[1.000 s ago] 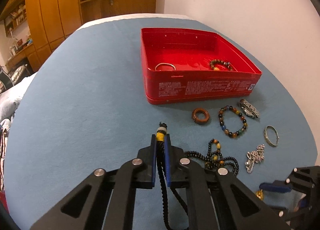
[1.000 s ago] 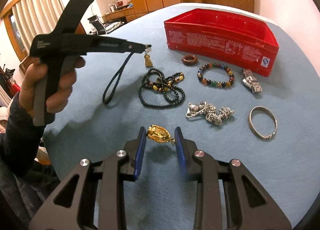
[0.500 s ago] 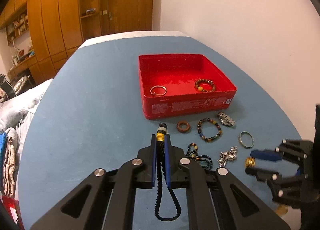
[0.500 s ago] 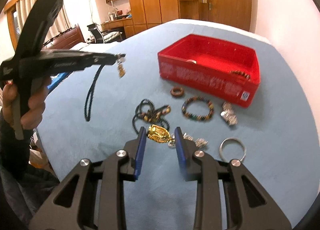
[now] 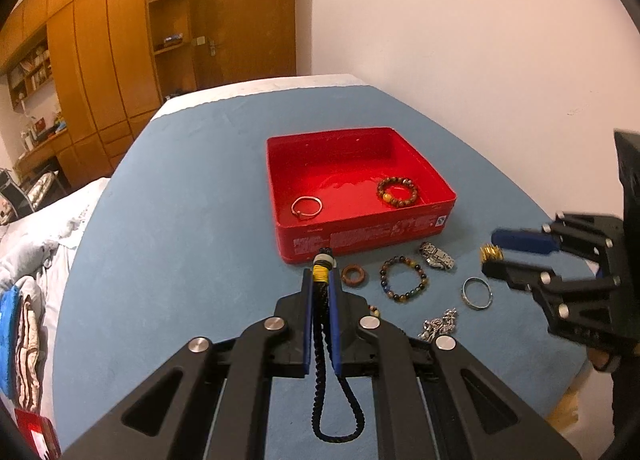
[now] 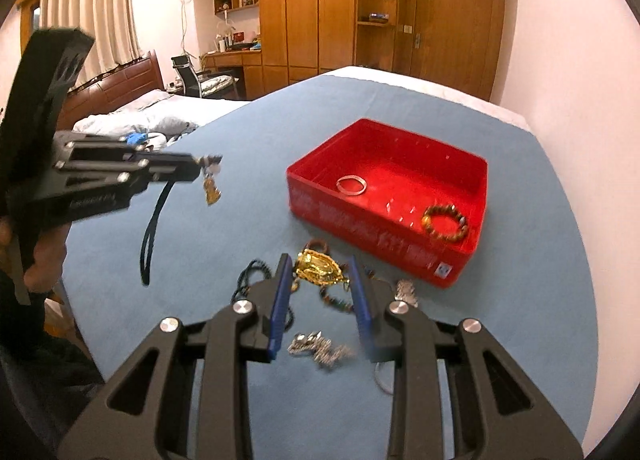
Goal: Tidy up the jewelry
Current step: 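Lift the pendant and cord necklace with both grippers and carry them over the red box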
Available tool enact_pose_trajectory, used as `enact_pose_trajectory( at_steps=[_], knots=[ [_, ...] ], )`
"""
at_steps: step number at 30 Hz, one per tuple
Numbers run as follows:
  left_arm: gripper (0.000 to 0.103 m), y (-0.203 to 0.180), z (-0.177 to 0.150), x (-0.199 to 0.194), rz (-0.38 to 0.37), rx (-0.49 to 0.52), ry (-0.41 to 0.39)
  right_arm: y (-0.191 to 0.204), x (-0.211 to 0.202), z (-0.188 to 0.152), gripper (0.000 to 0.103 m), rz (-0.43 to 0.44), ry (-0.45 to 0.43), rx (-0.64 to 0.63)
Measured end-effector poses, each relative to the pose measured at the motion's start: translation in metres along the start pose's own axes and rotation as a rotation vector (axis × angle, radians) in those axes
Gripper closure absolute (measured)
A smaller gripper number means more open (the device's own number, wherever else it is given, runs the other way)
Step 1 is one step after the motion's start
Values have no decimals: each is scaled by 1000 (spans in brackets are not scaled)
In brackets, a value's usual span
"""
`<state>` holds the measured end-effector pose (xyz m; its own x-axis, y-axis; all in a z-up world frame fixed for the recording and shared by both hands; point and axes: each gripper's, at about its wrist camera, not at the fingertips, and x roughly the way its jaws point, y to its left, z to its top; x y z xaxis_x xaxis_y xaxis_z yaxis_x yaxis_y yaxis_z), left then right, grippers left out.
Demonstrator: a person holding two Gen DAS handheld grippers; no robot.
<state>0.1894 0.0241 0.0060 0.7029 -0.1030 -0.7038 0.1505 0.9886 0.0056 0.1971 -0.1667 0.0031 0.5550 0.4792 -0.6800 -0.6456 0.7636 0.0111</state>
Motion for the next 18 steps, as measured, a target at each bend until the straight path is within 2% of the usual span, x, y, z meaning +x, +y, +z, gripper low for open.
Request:
enact_pose_trajectory(
  at_steps=[3,12,18],
  knots=[
    [96,-2,6,3,-23,10,7,-8,1,13,75,-9,-10,-7],
    [96,-3,31,14,-24,49,4,-43,14,49,75,-4,-17,20],
    [96,3,63,24,-38,71,-15,-61,33,66,75,-6,11,37]
  ],
)
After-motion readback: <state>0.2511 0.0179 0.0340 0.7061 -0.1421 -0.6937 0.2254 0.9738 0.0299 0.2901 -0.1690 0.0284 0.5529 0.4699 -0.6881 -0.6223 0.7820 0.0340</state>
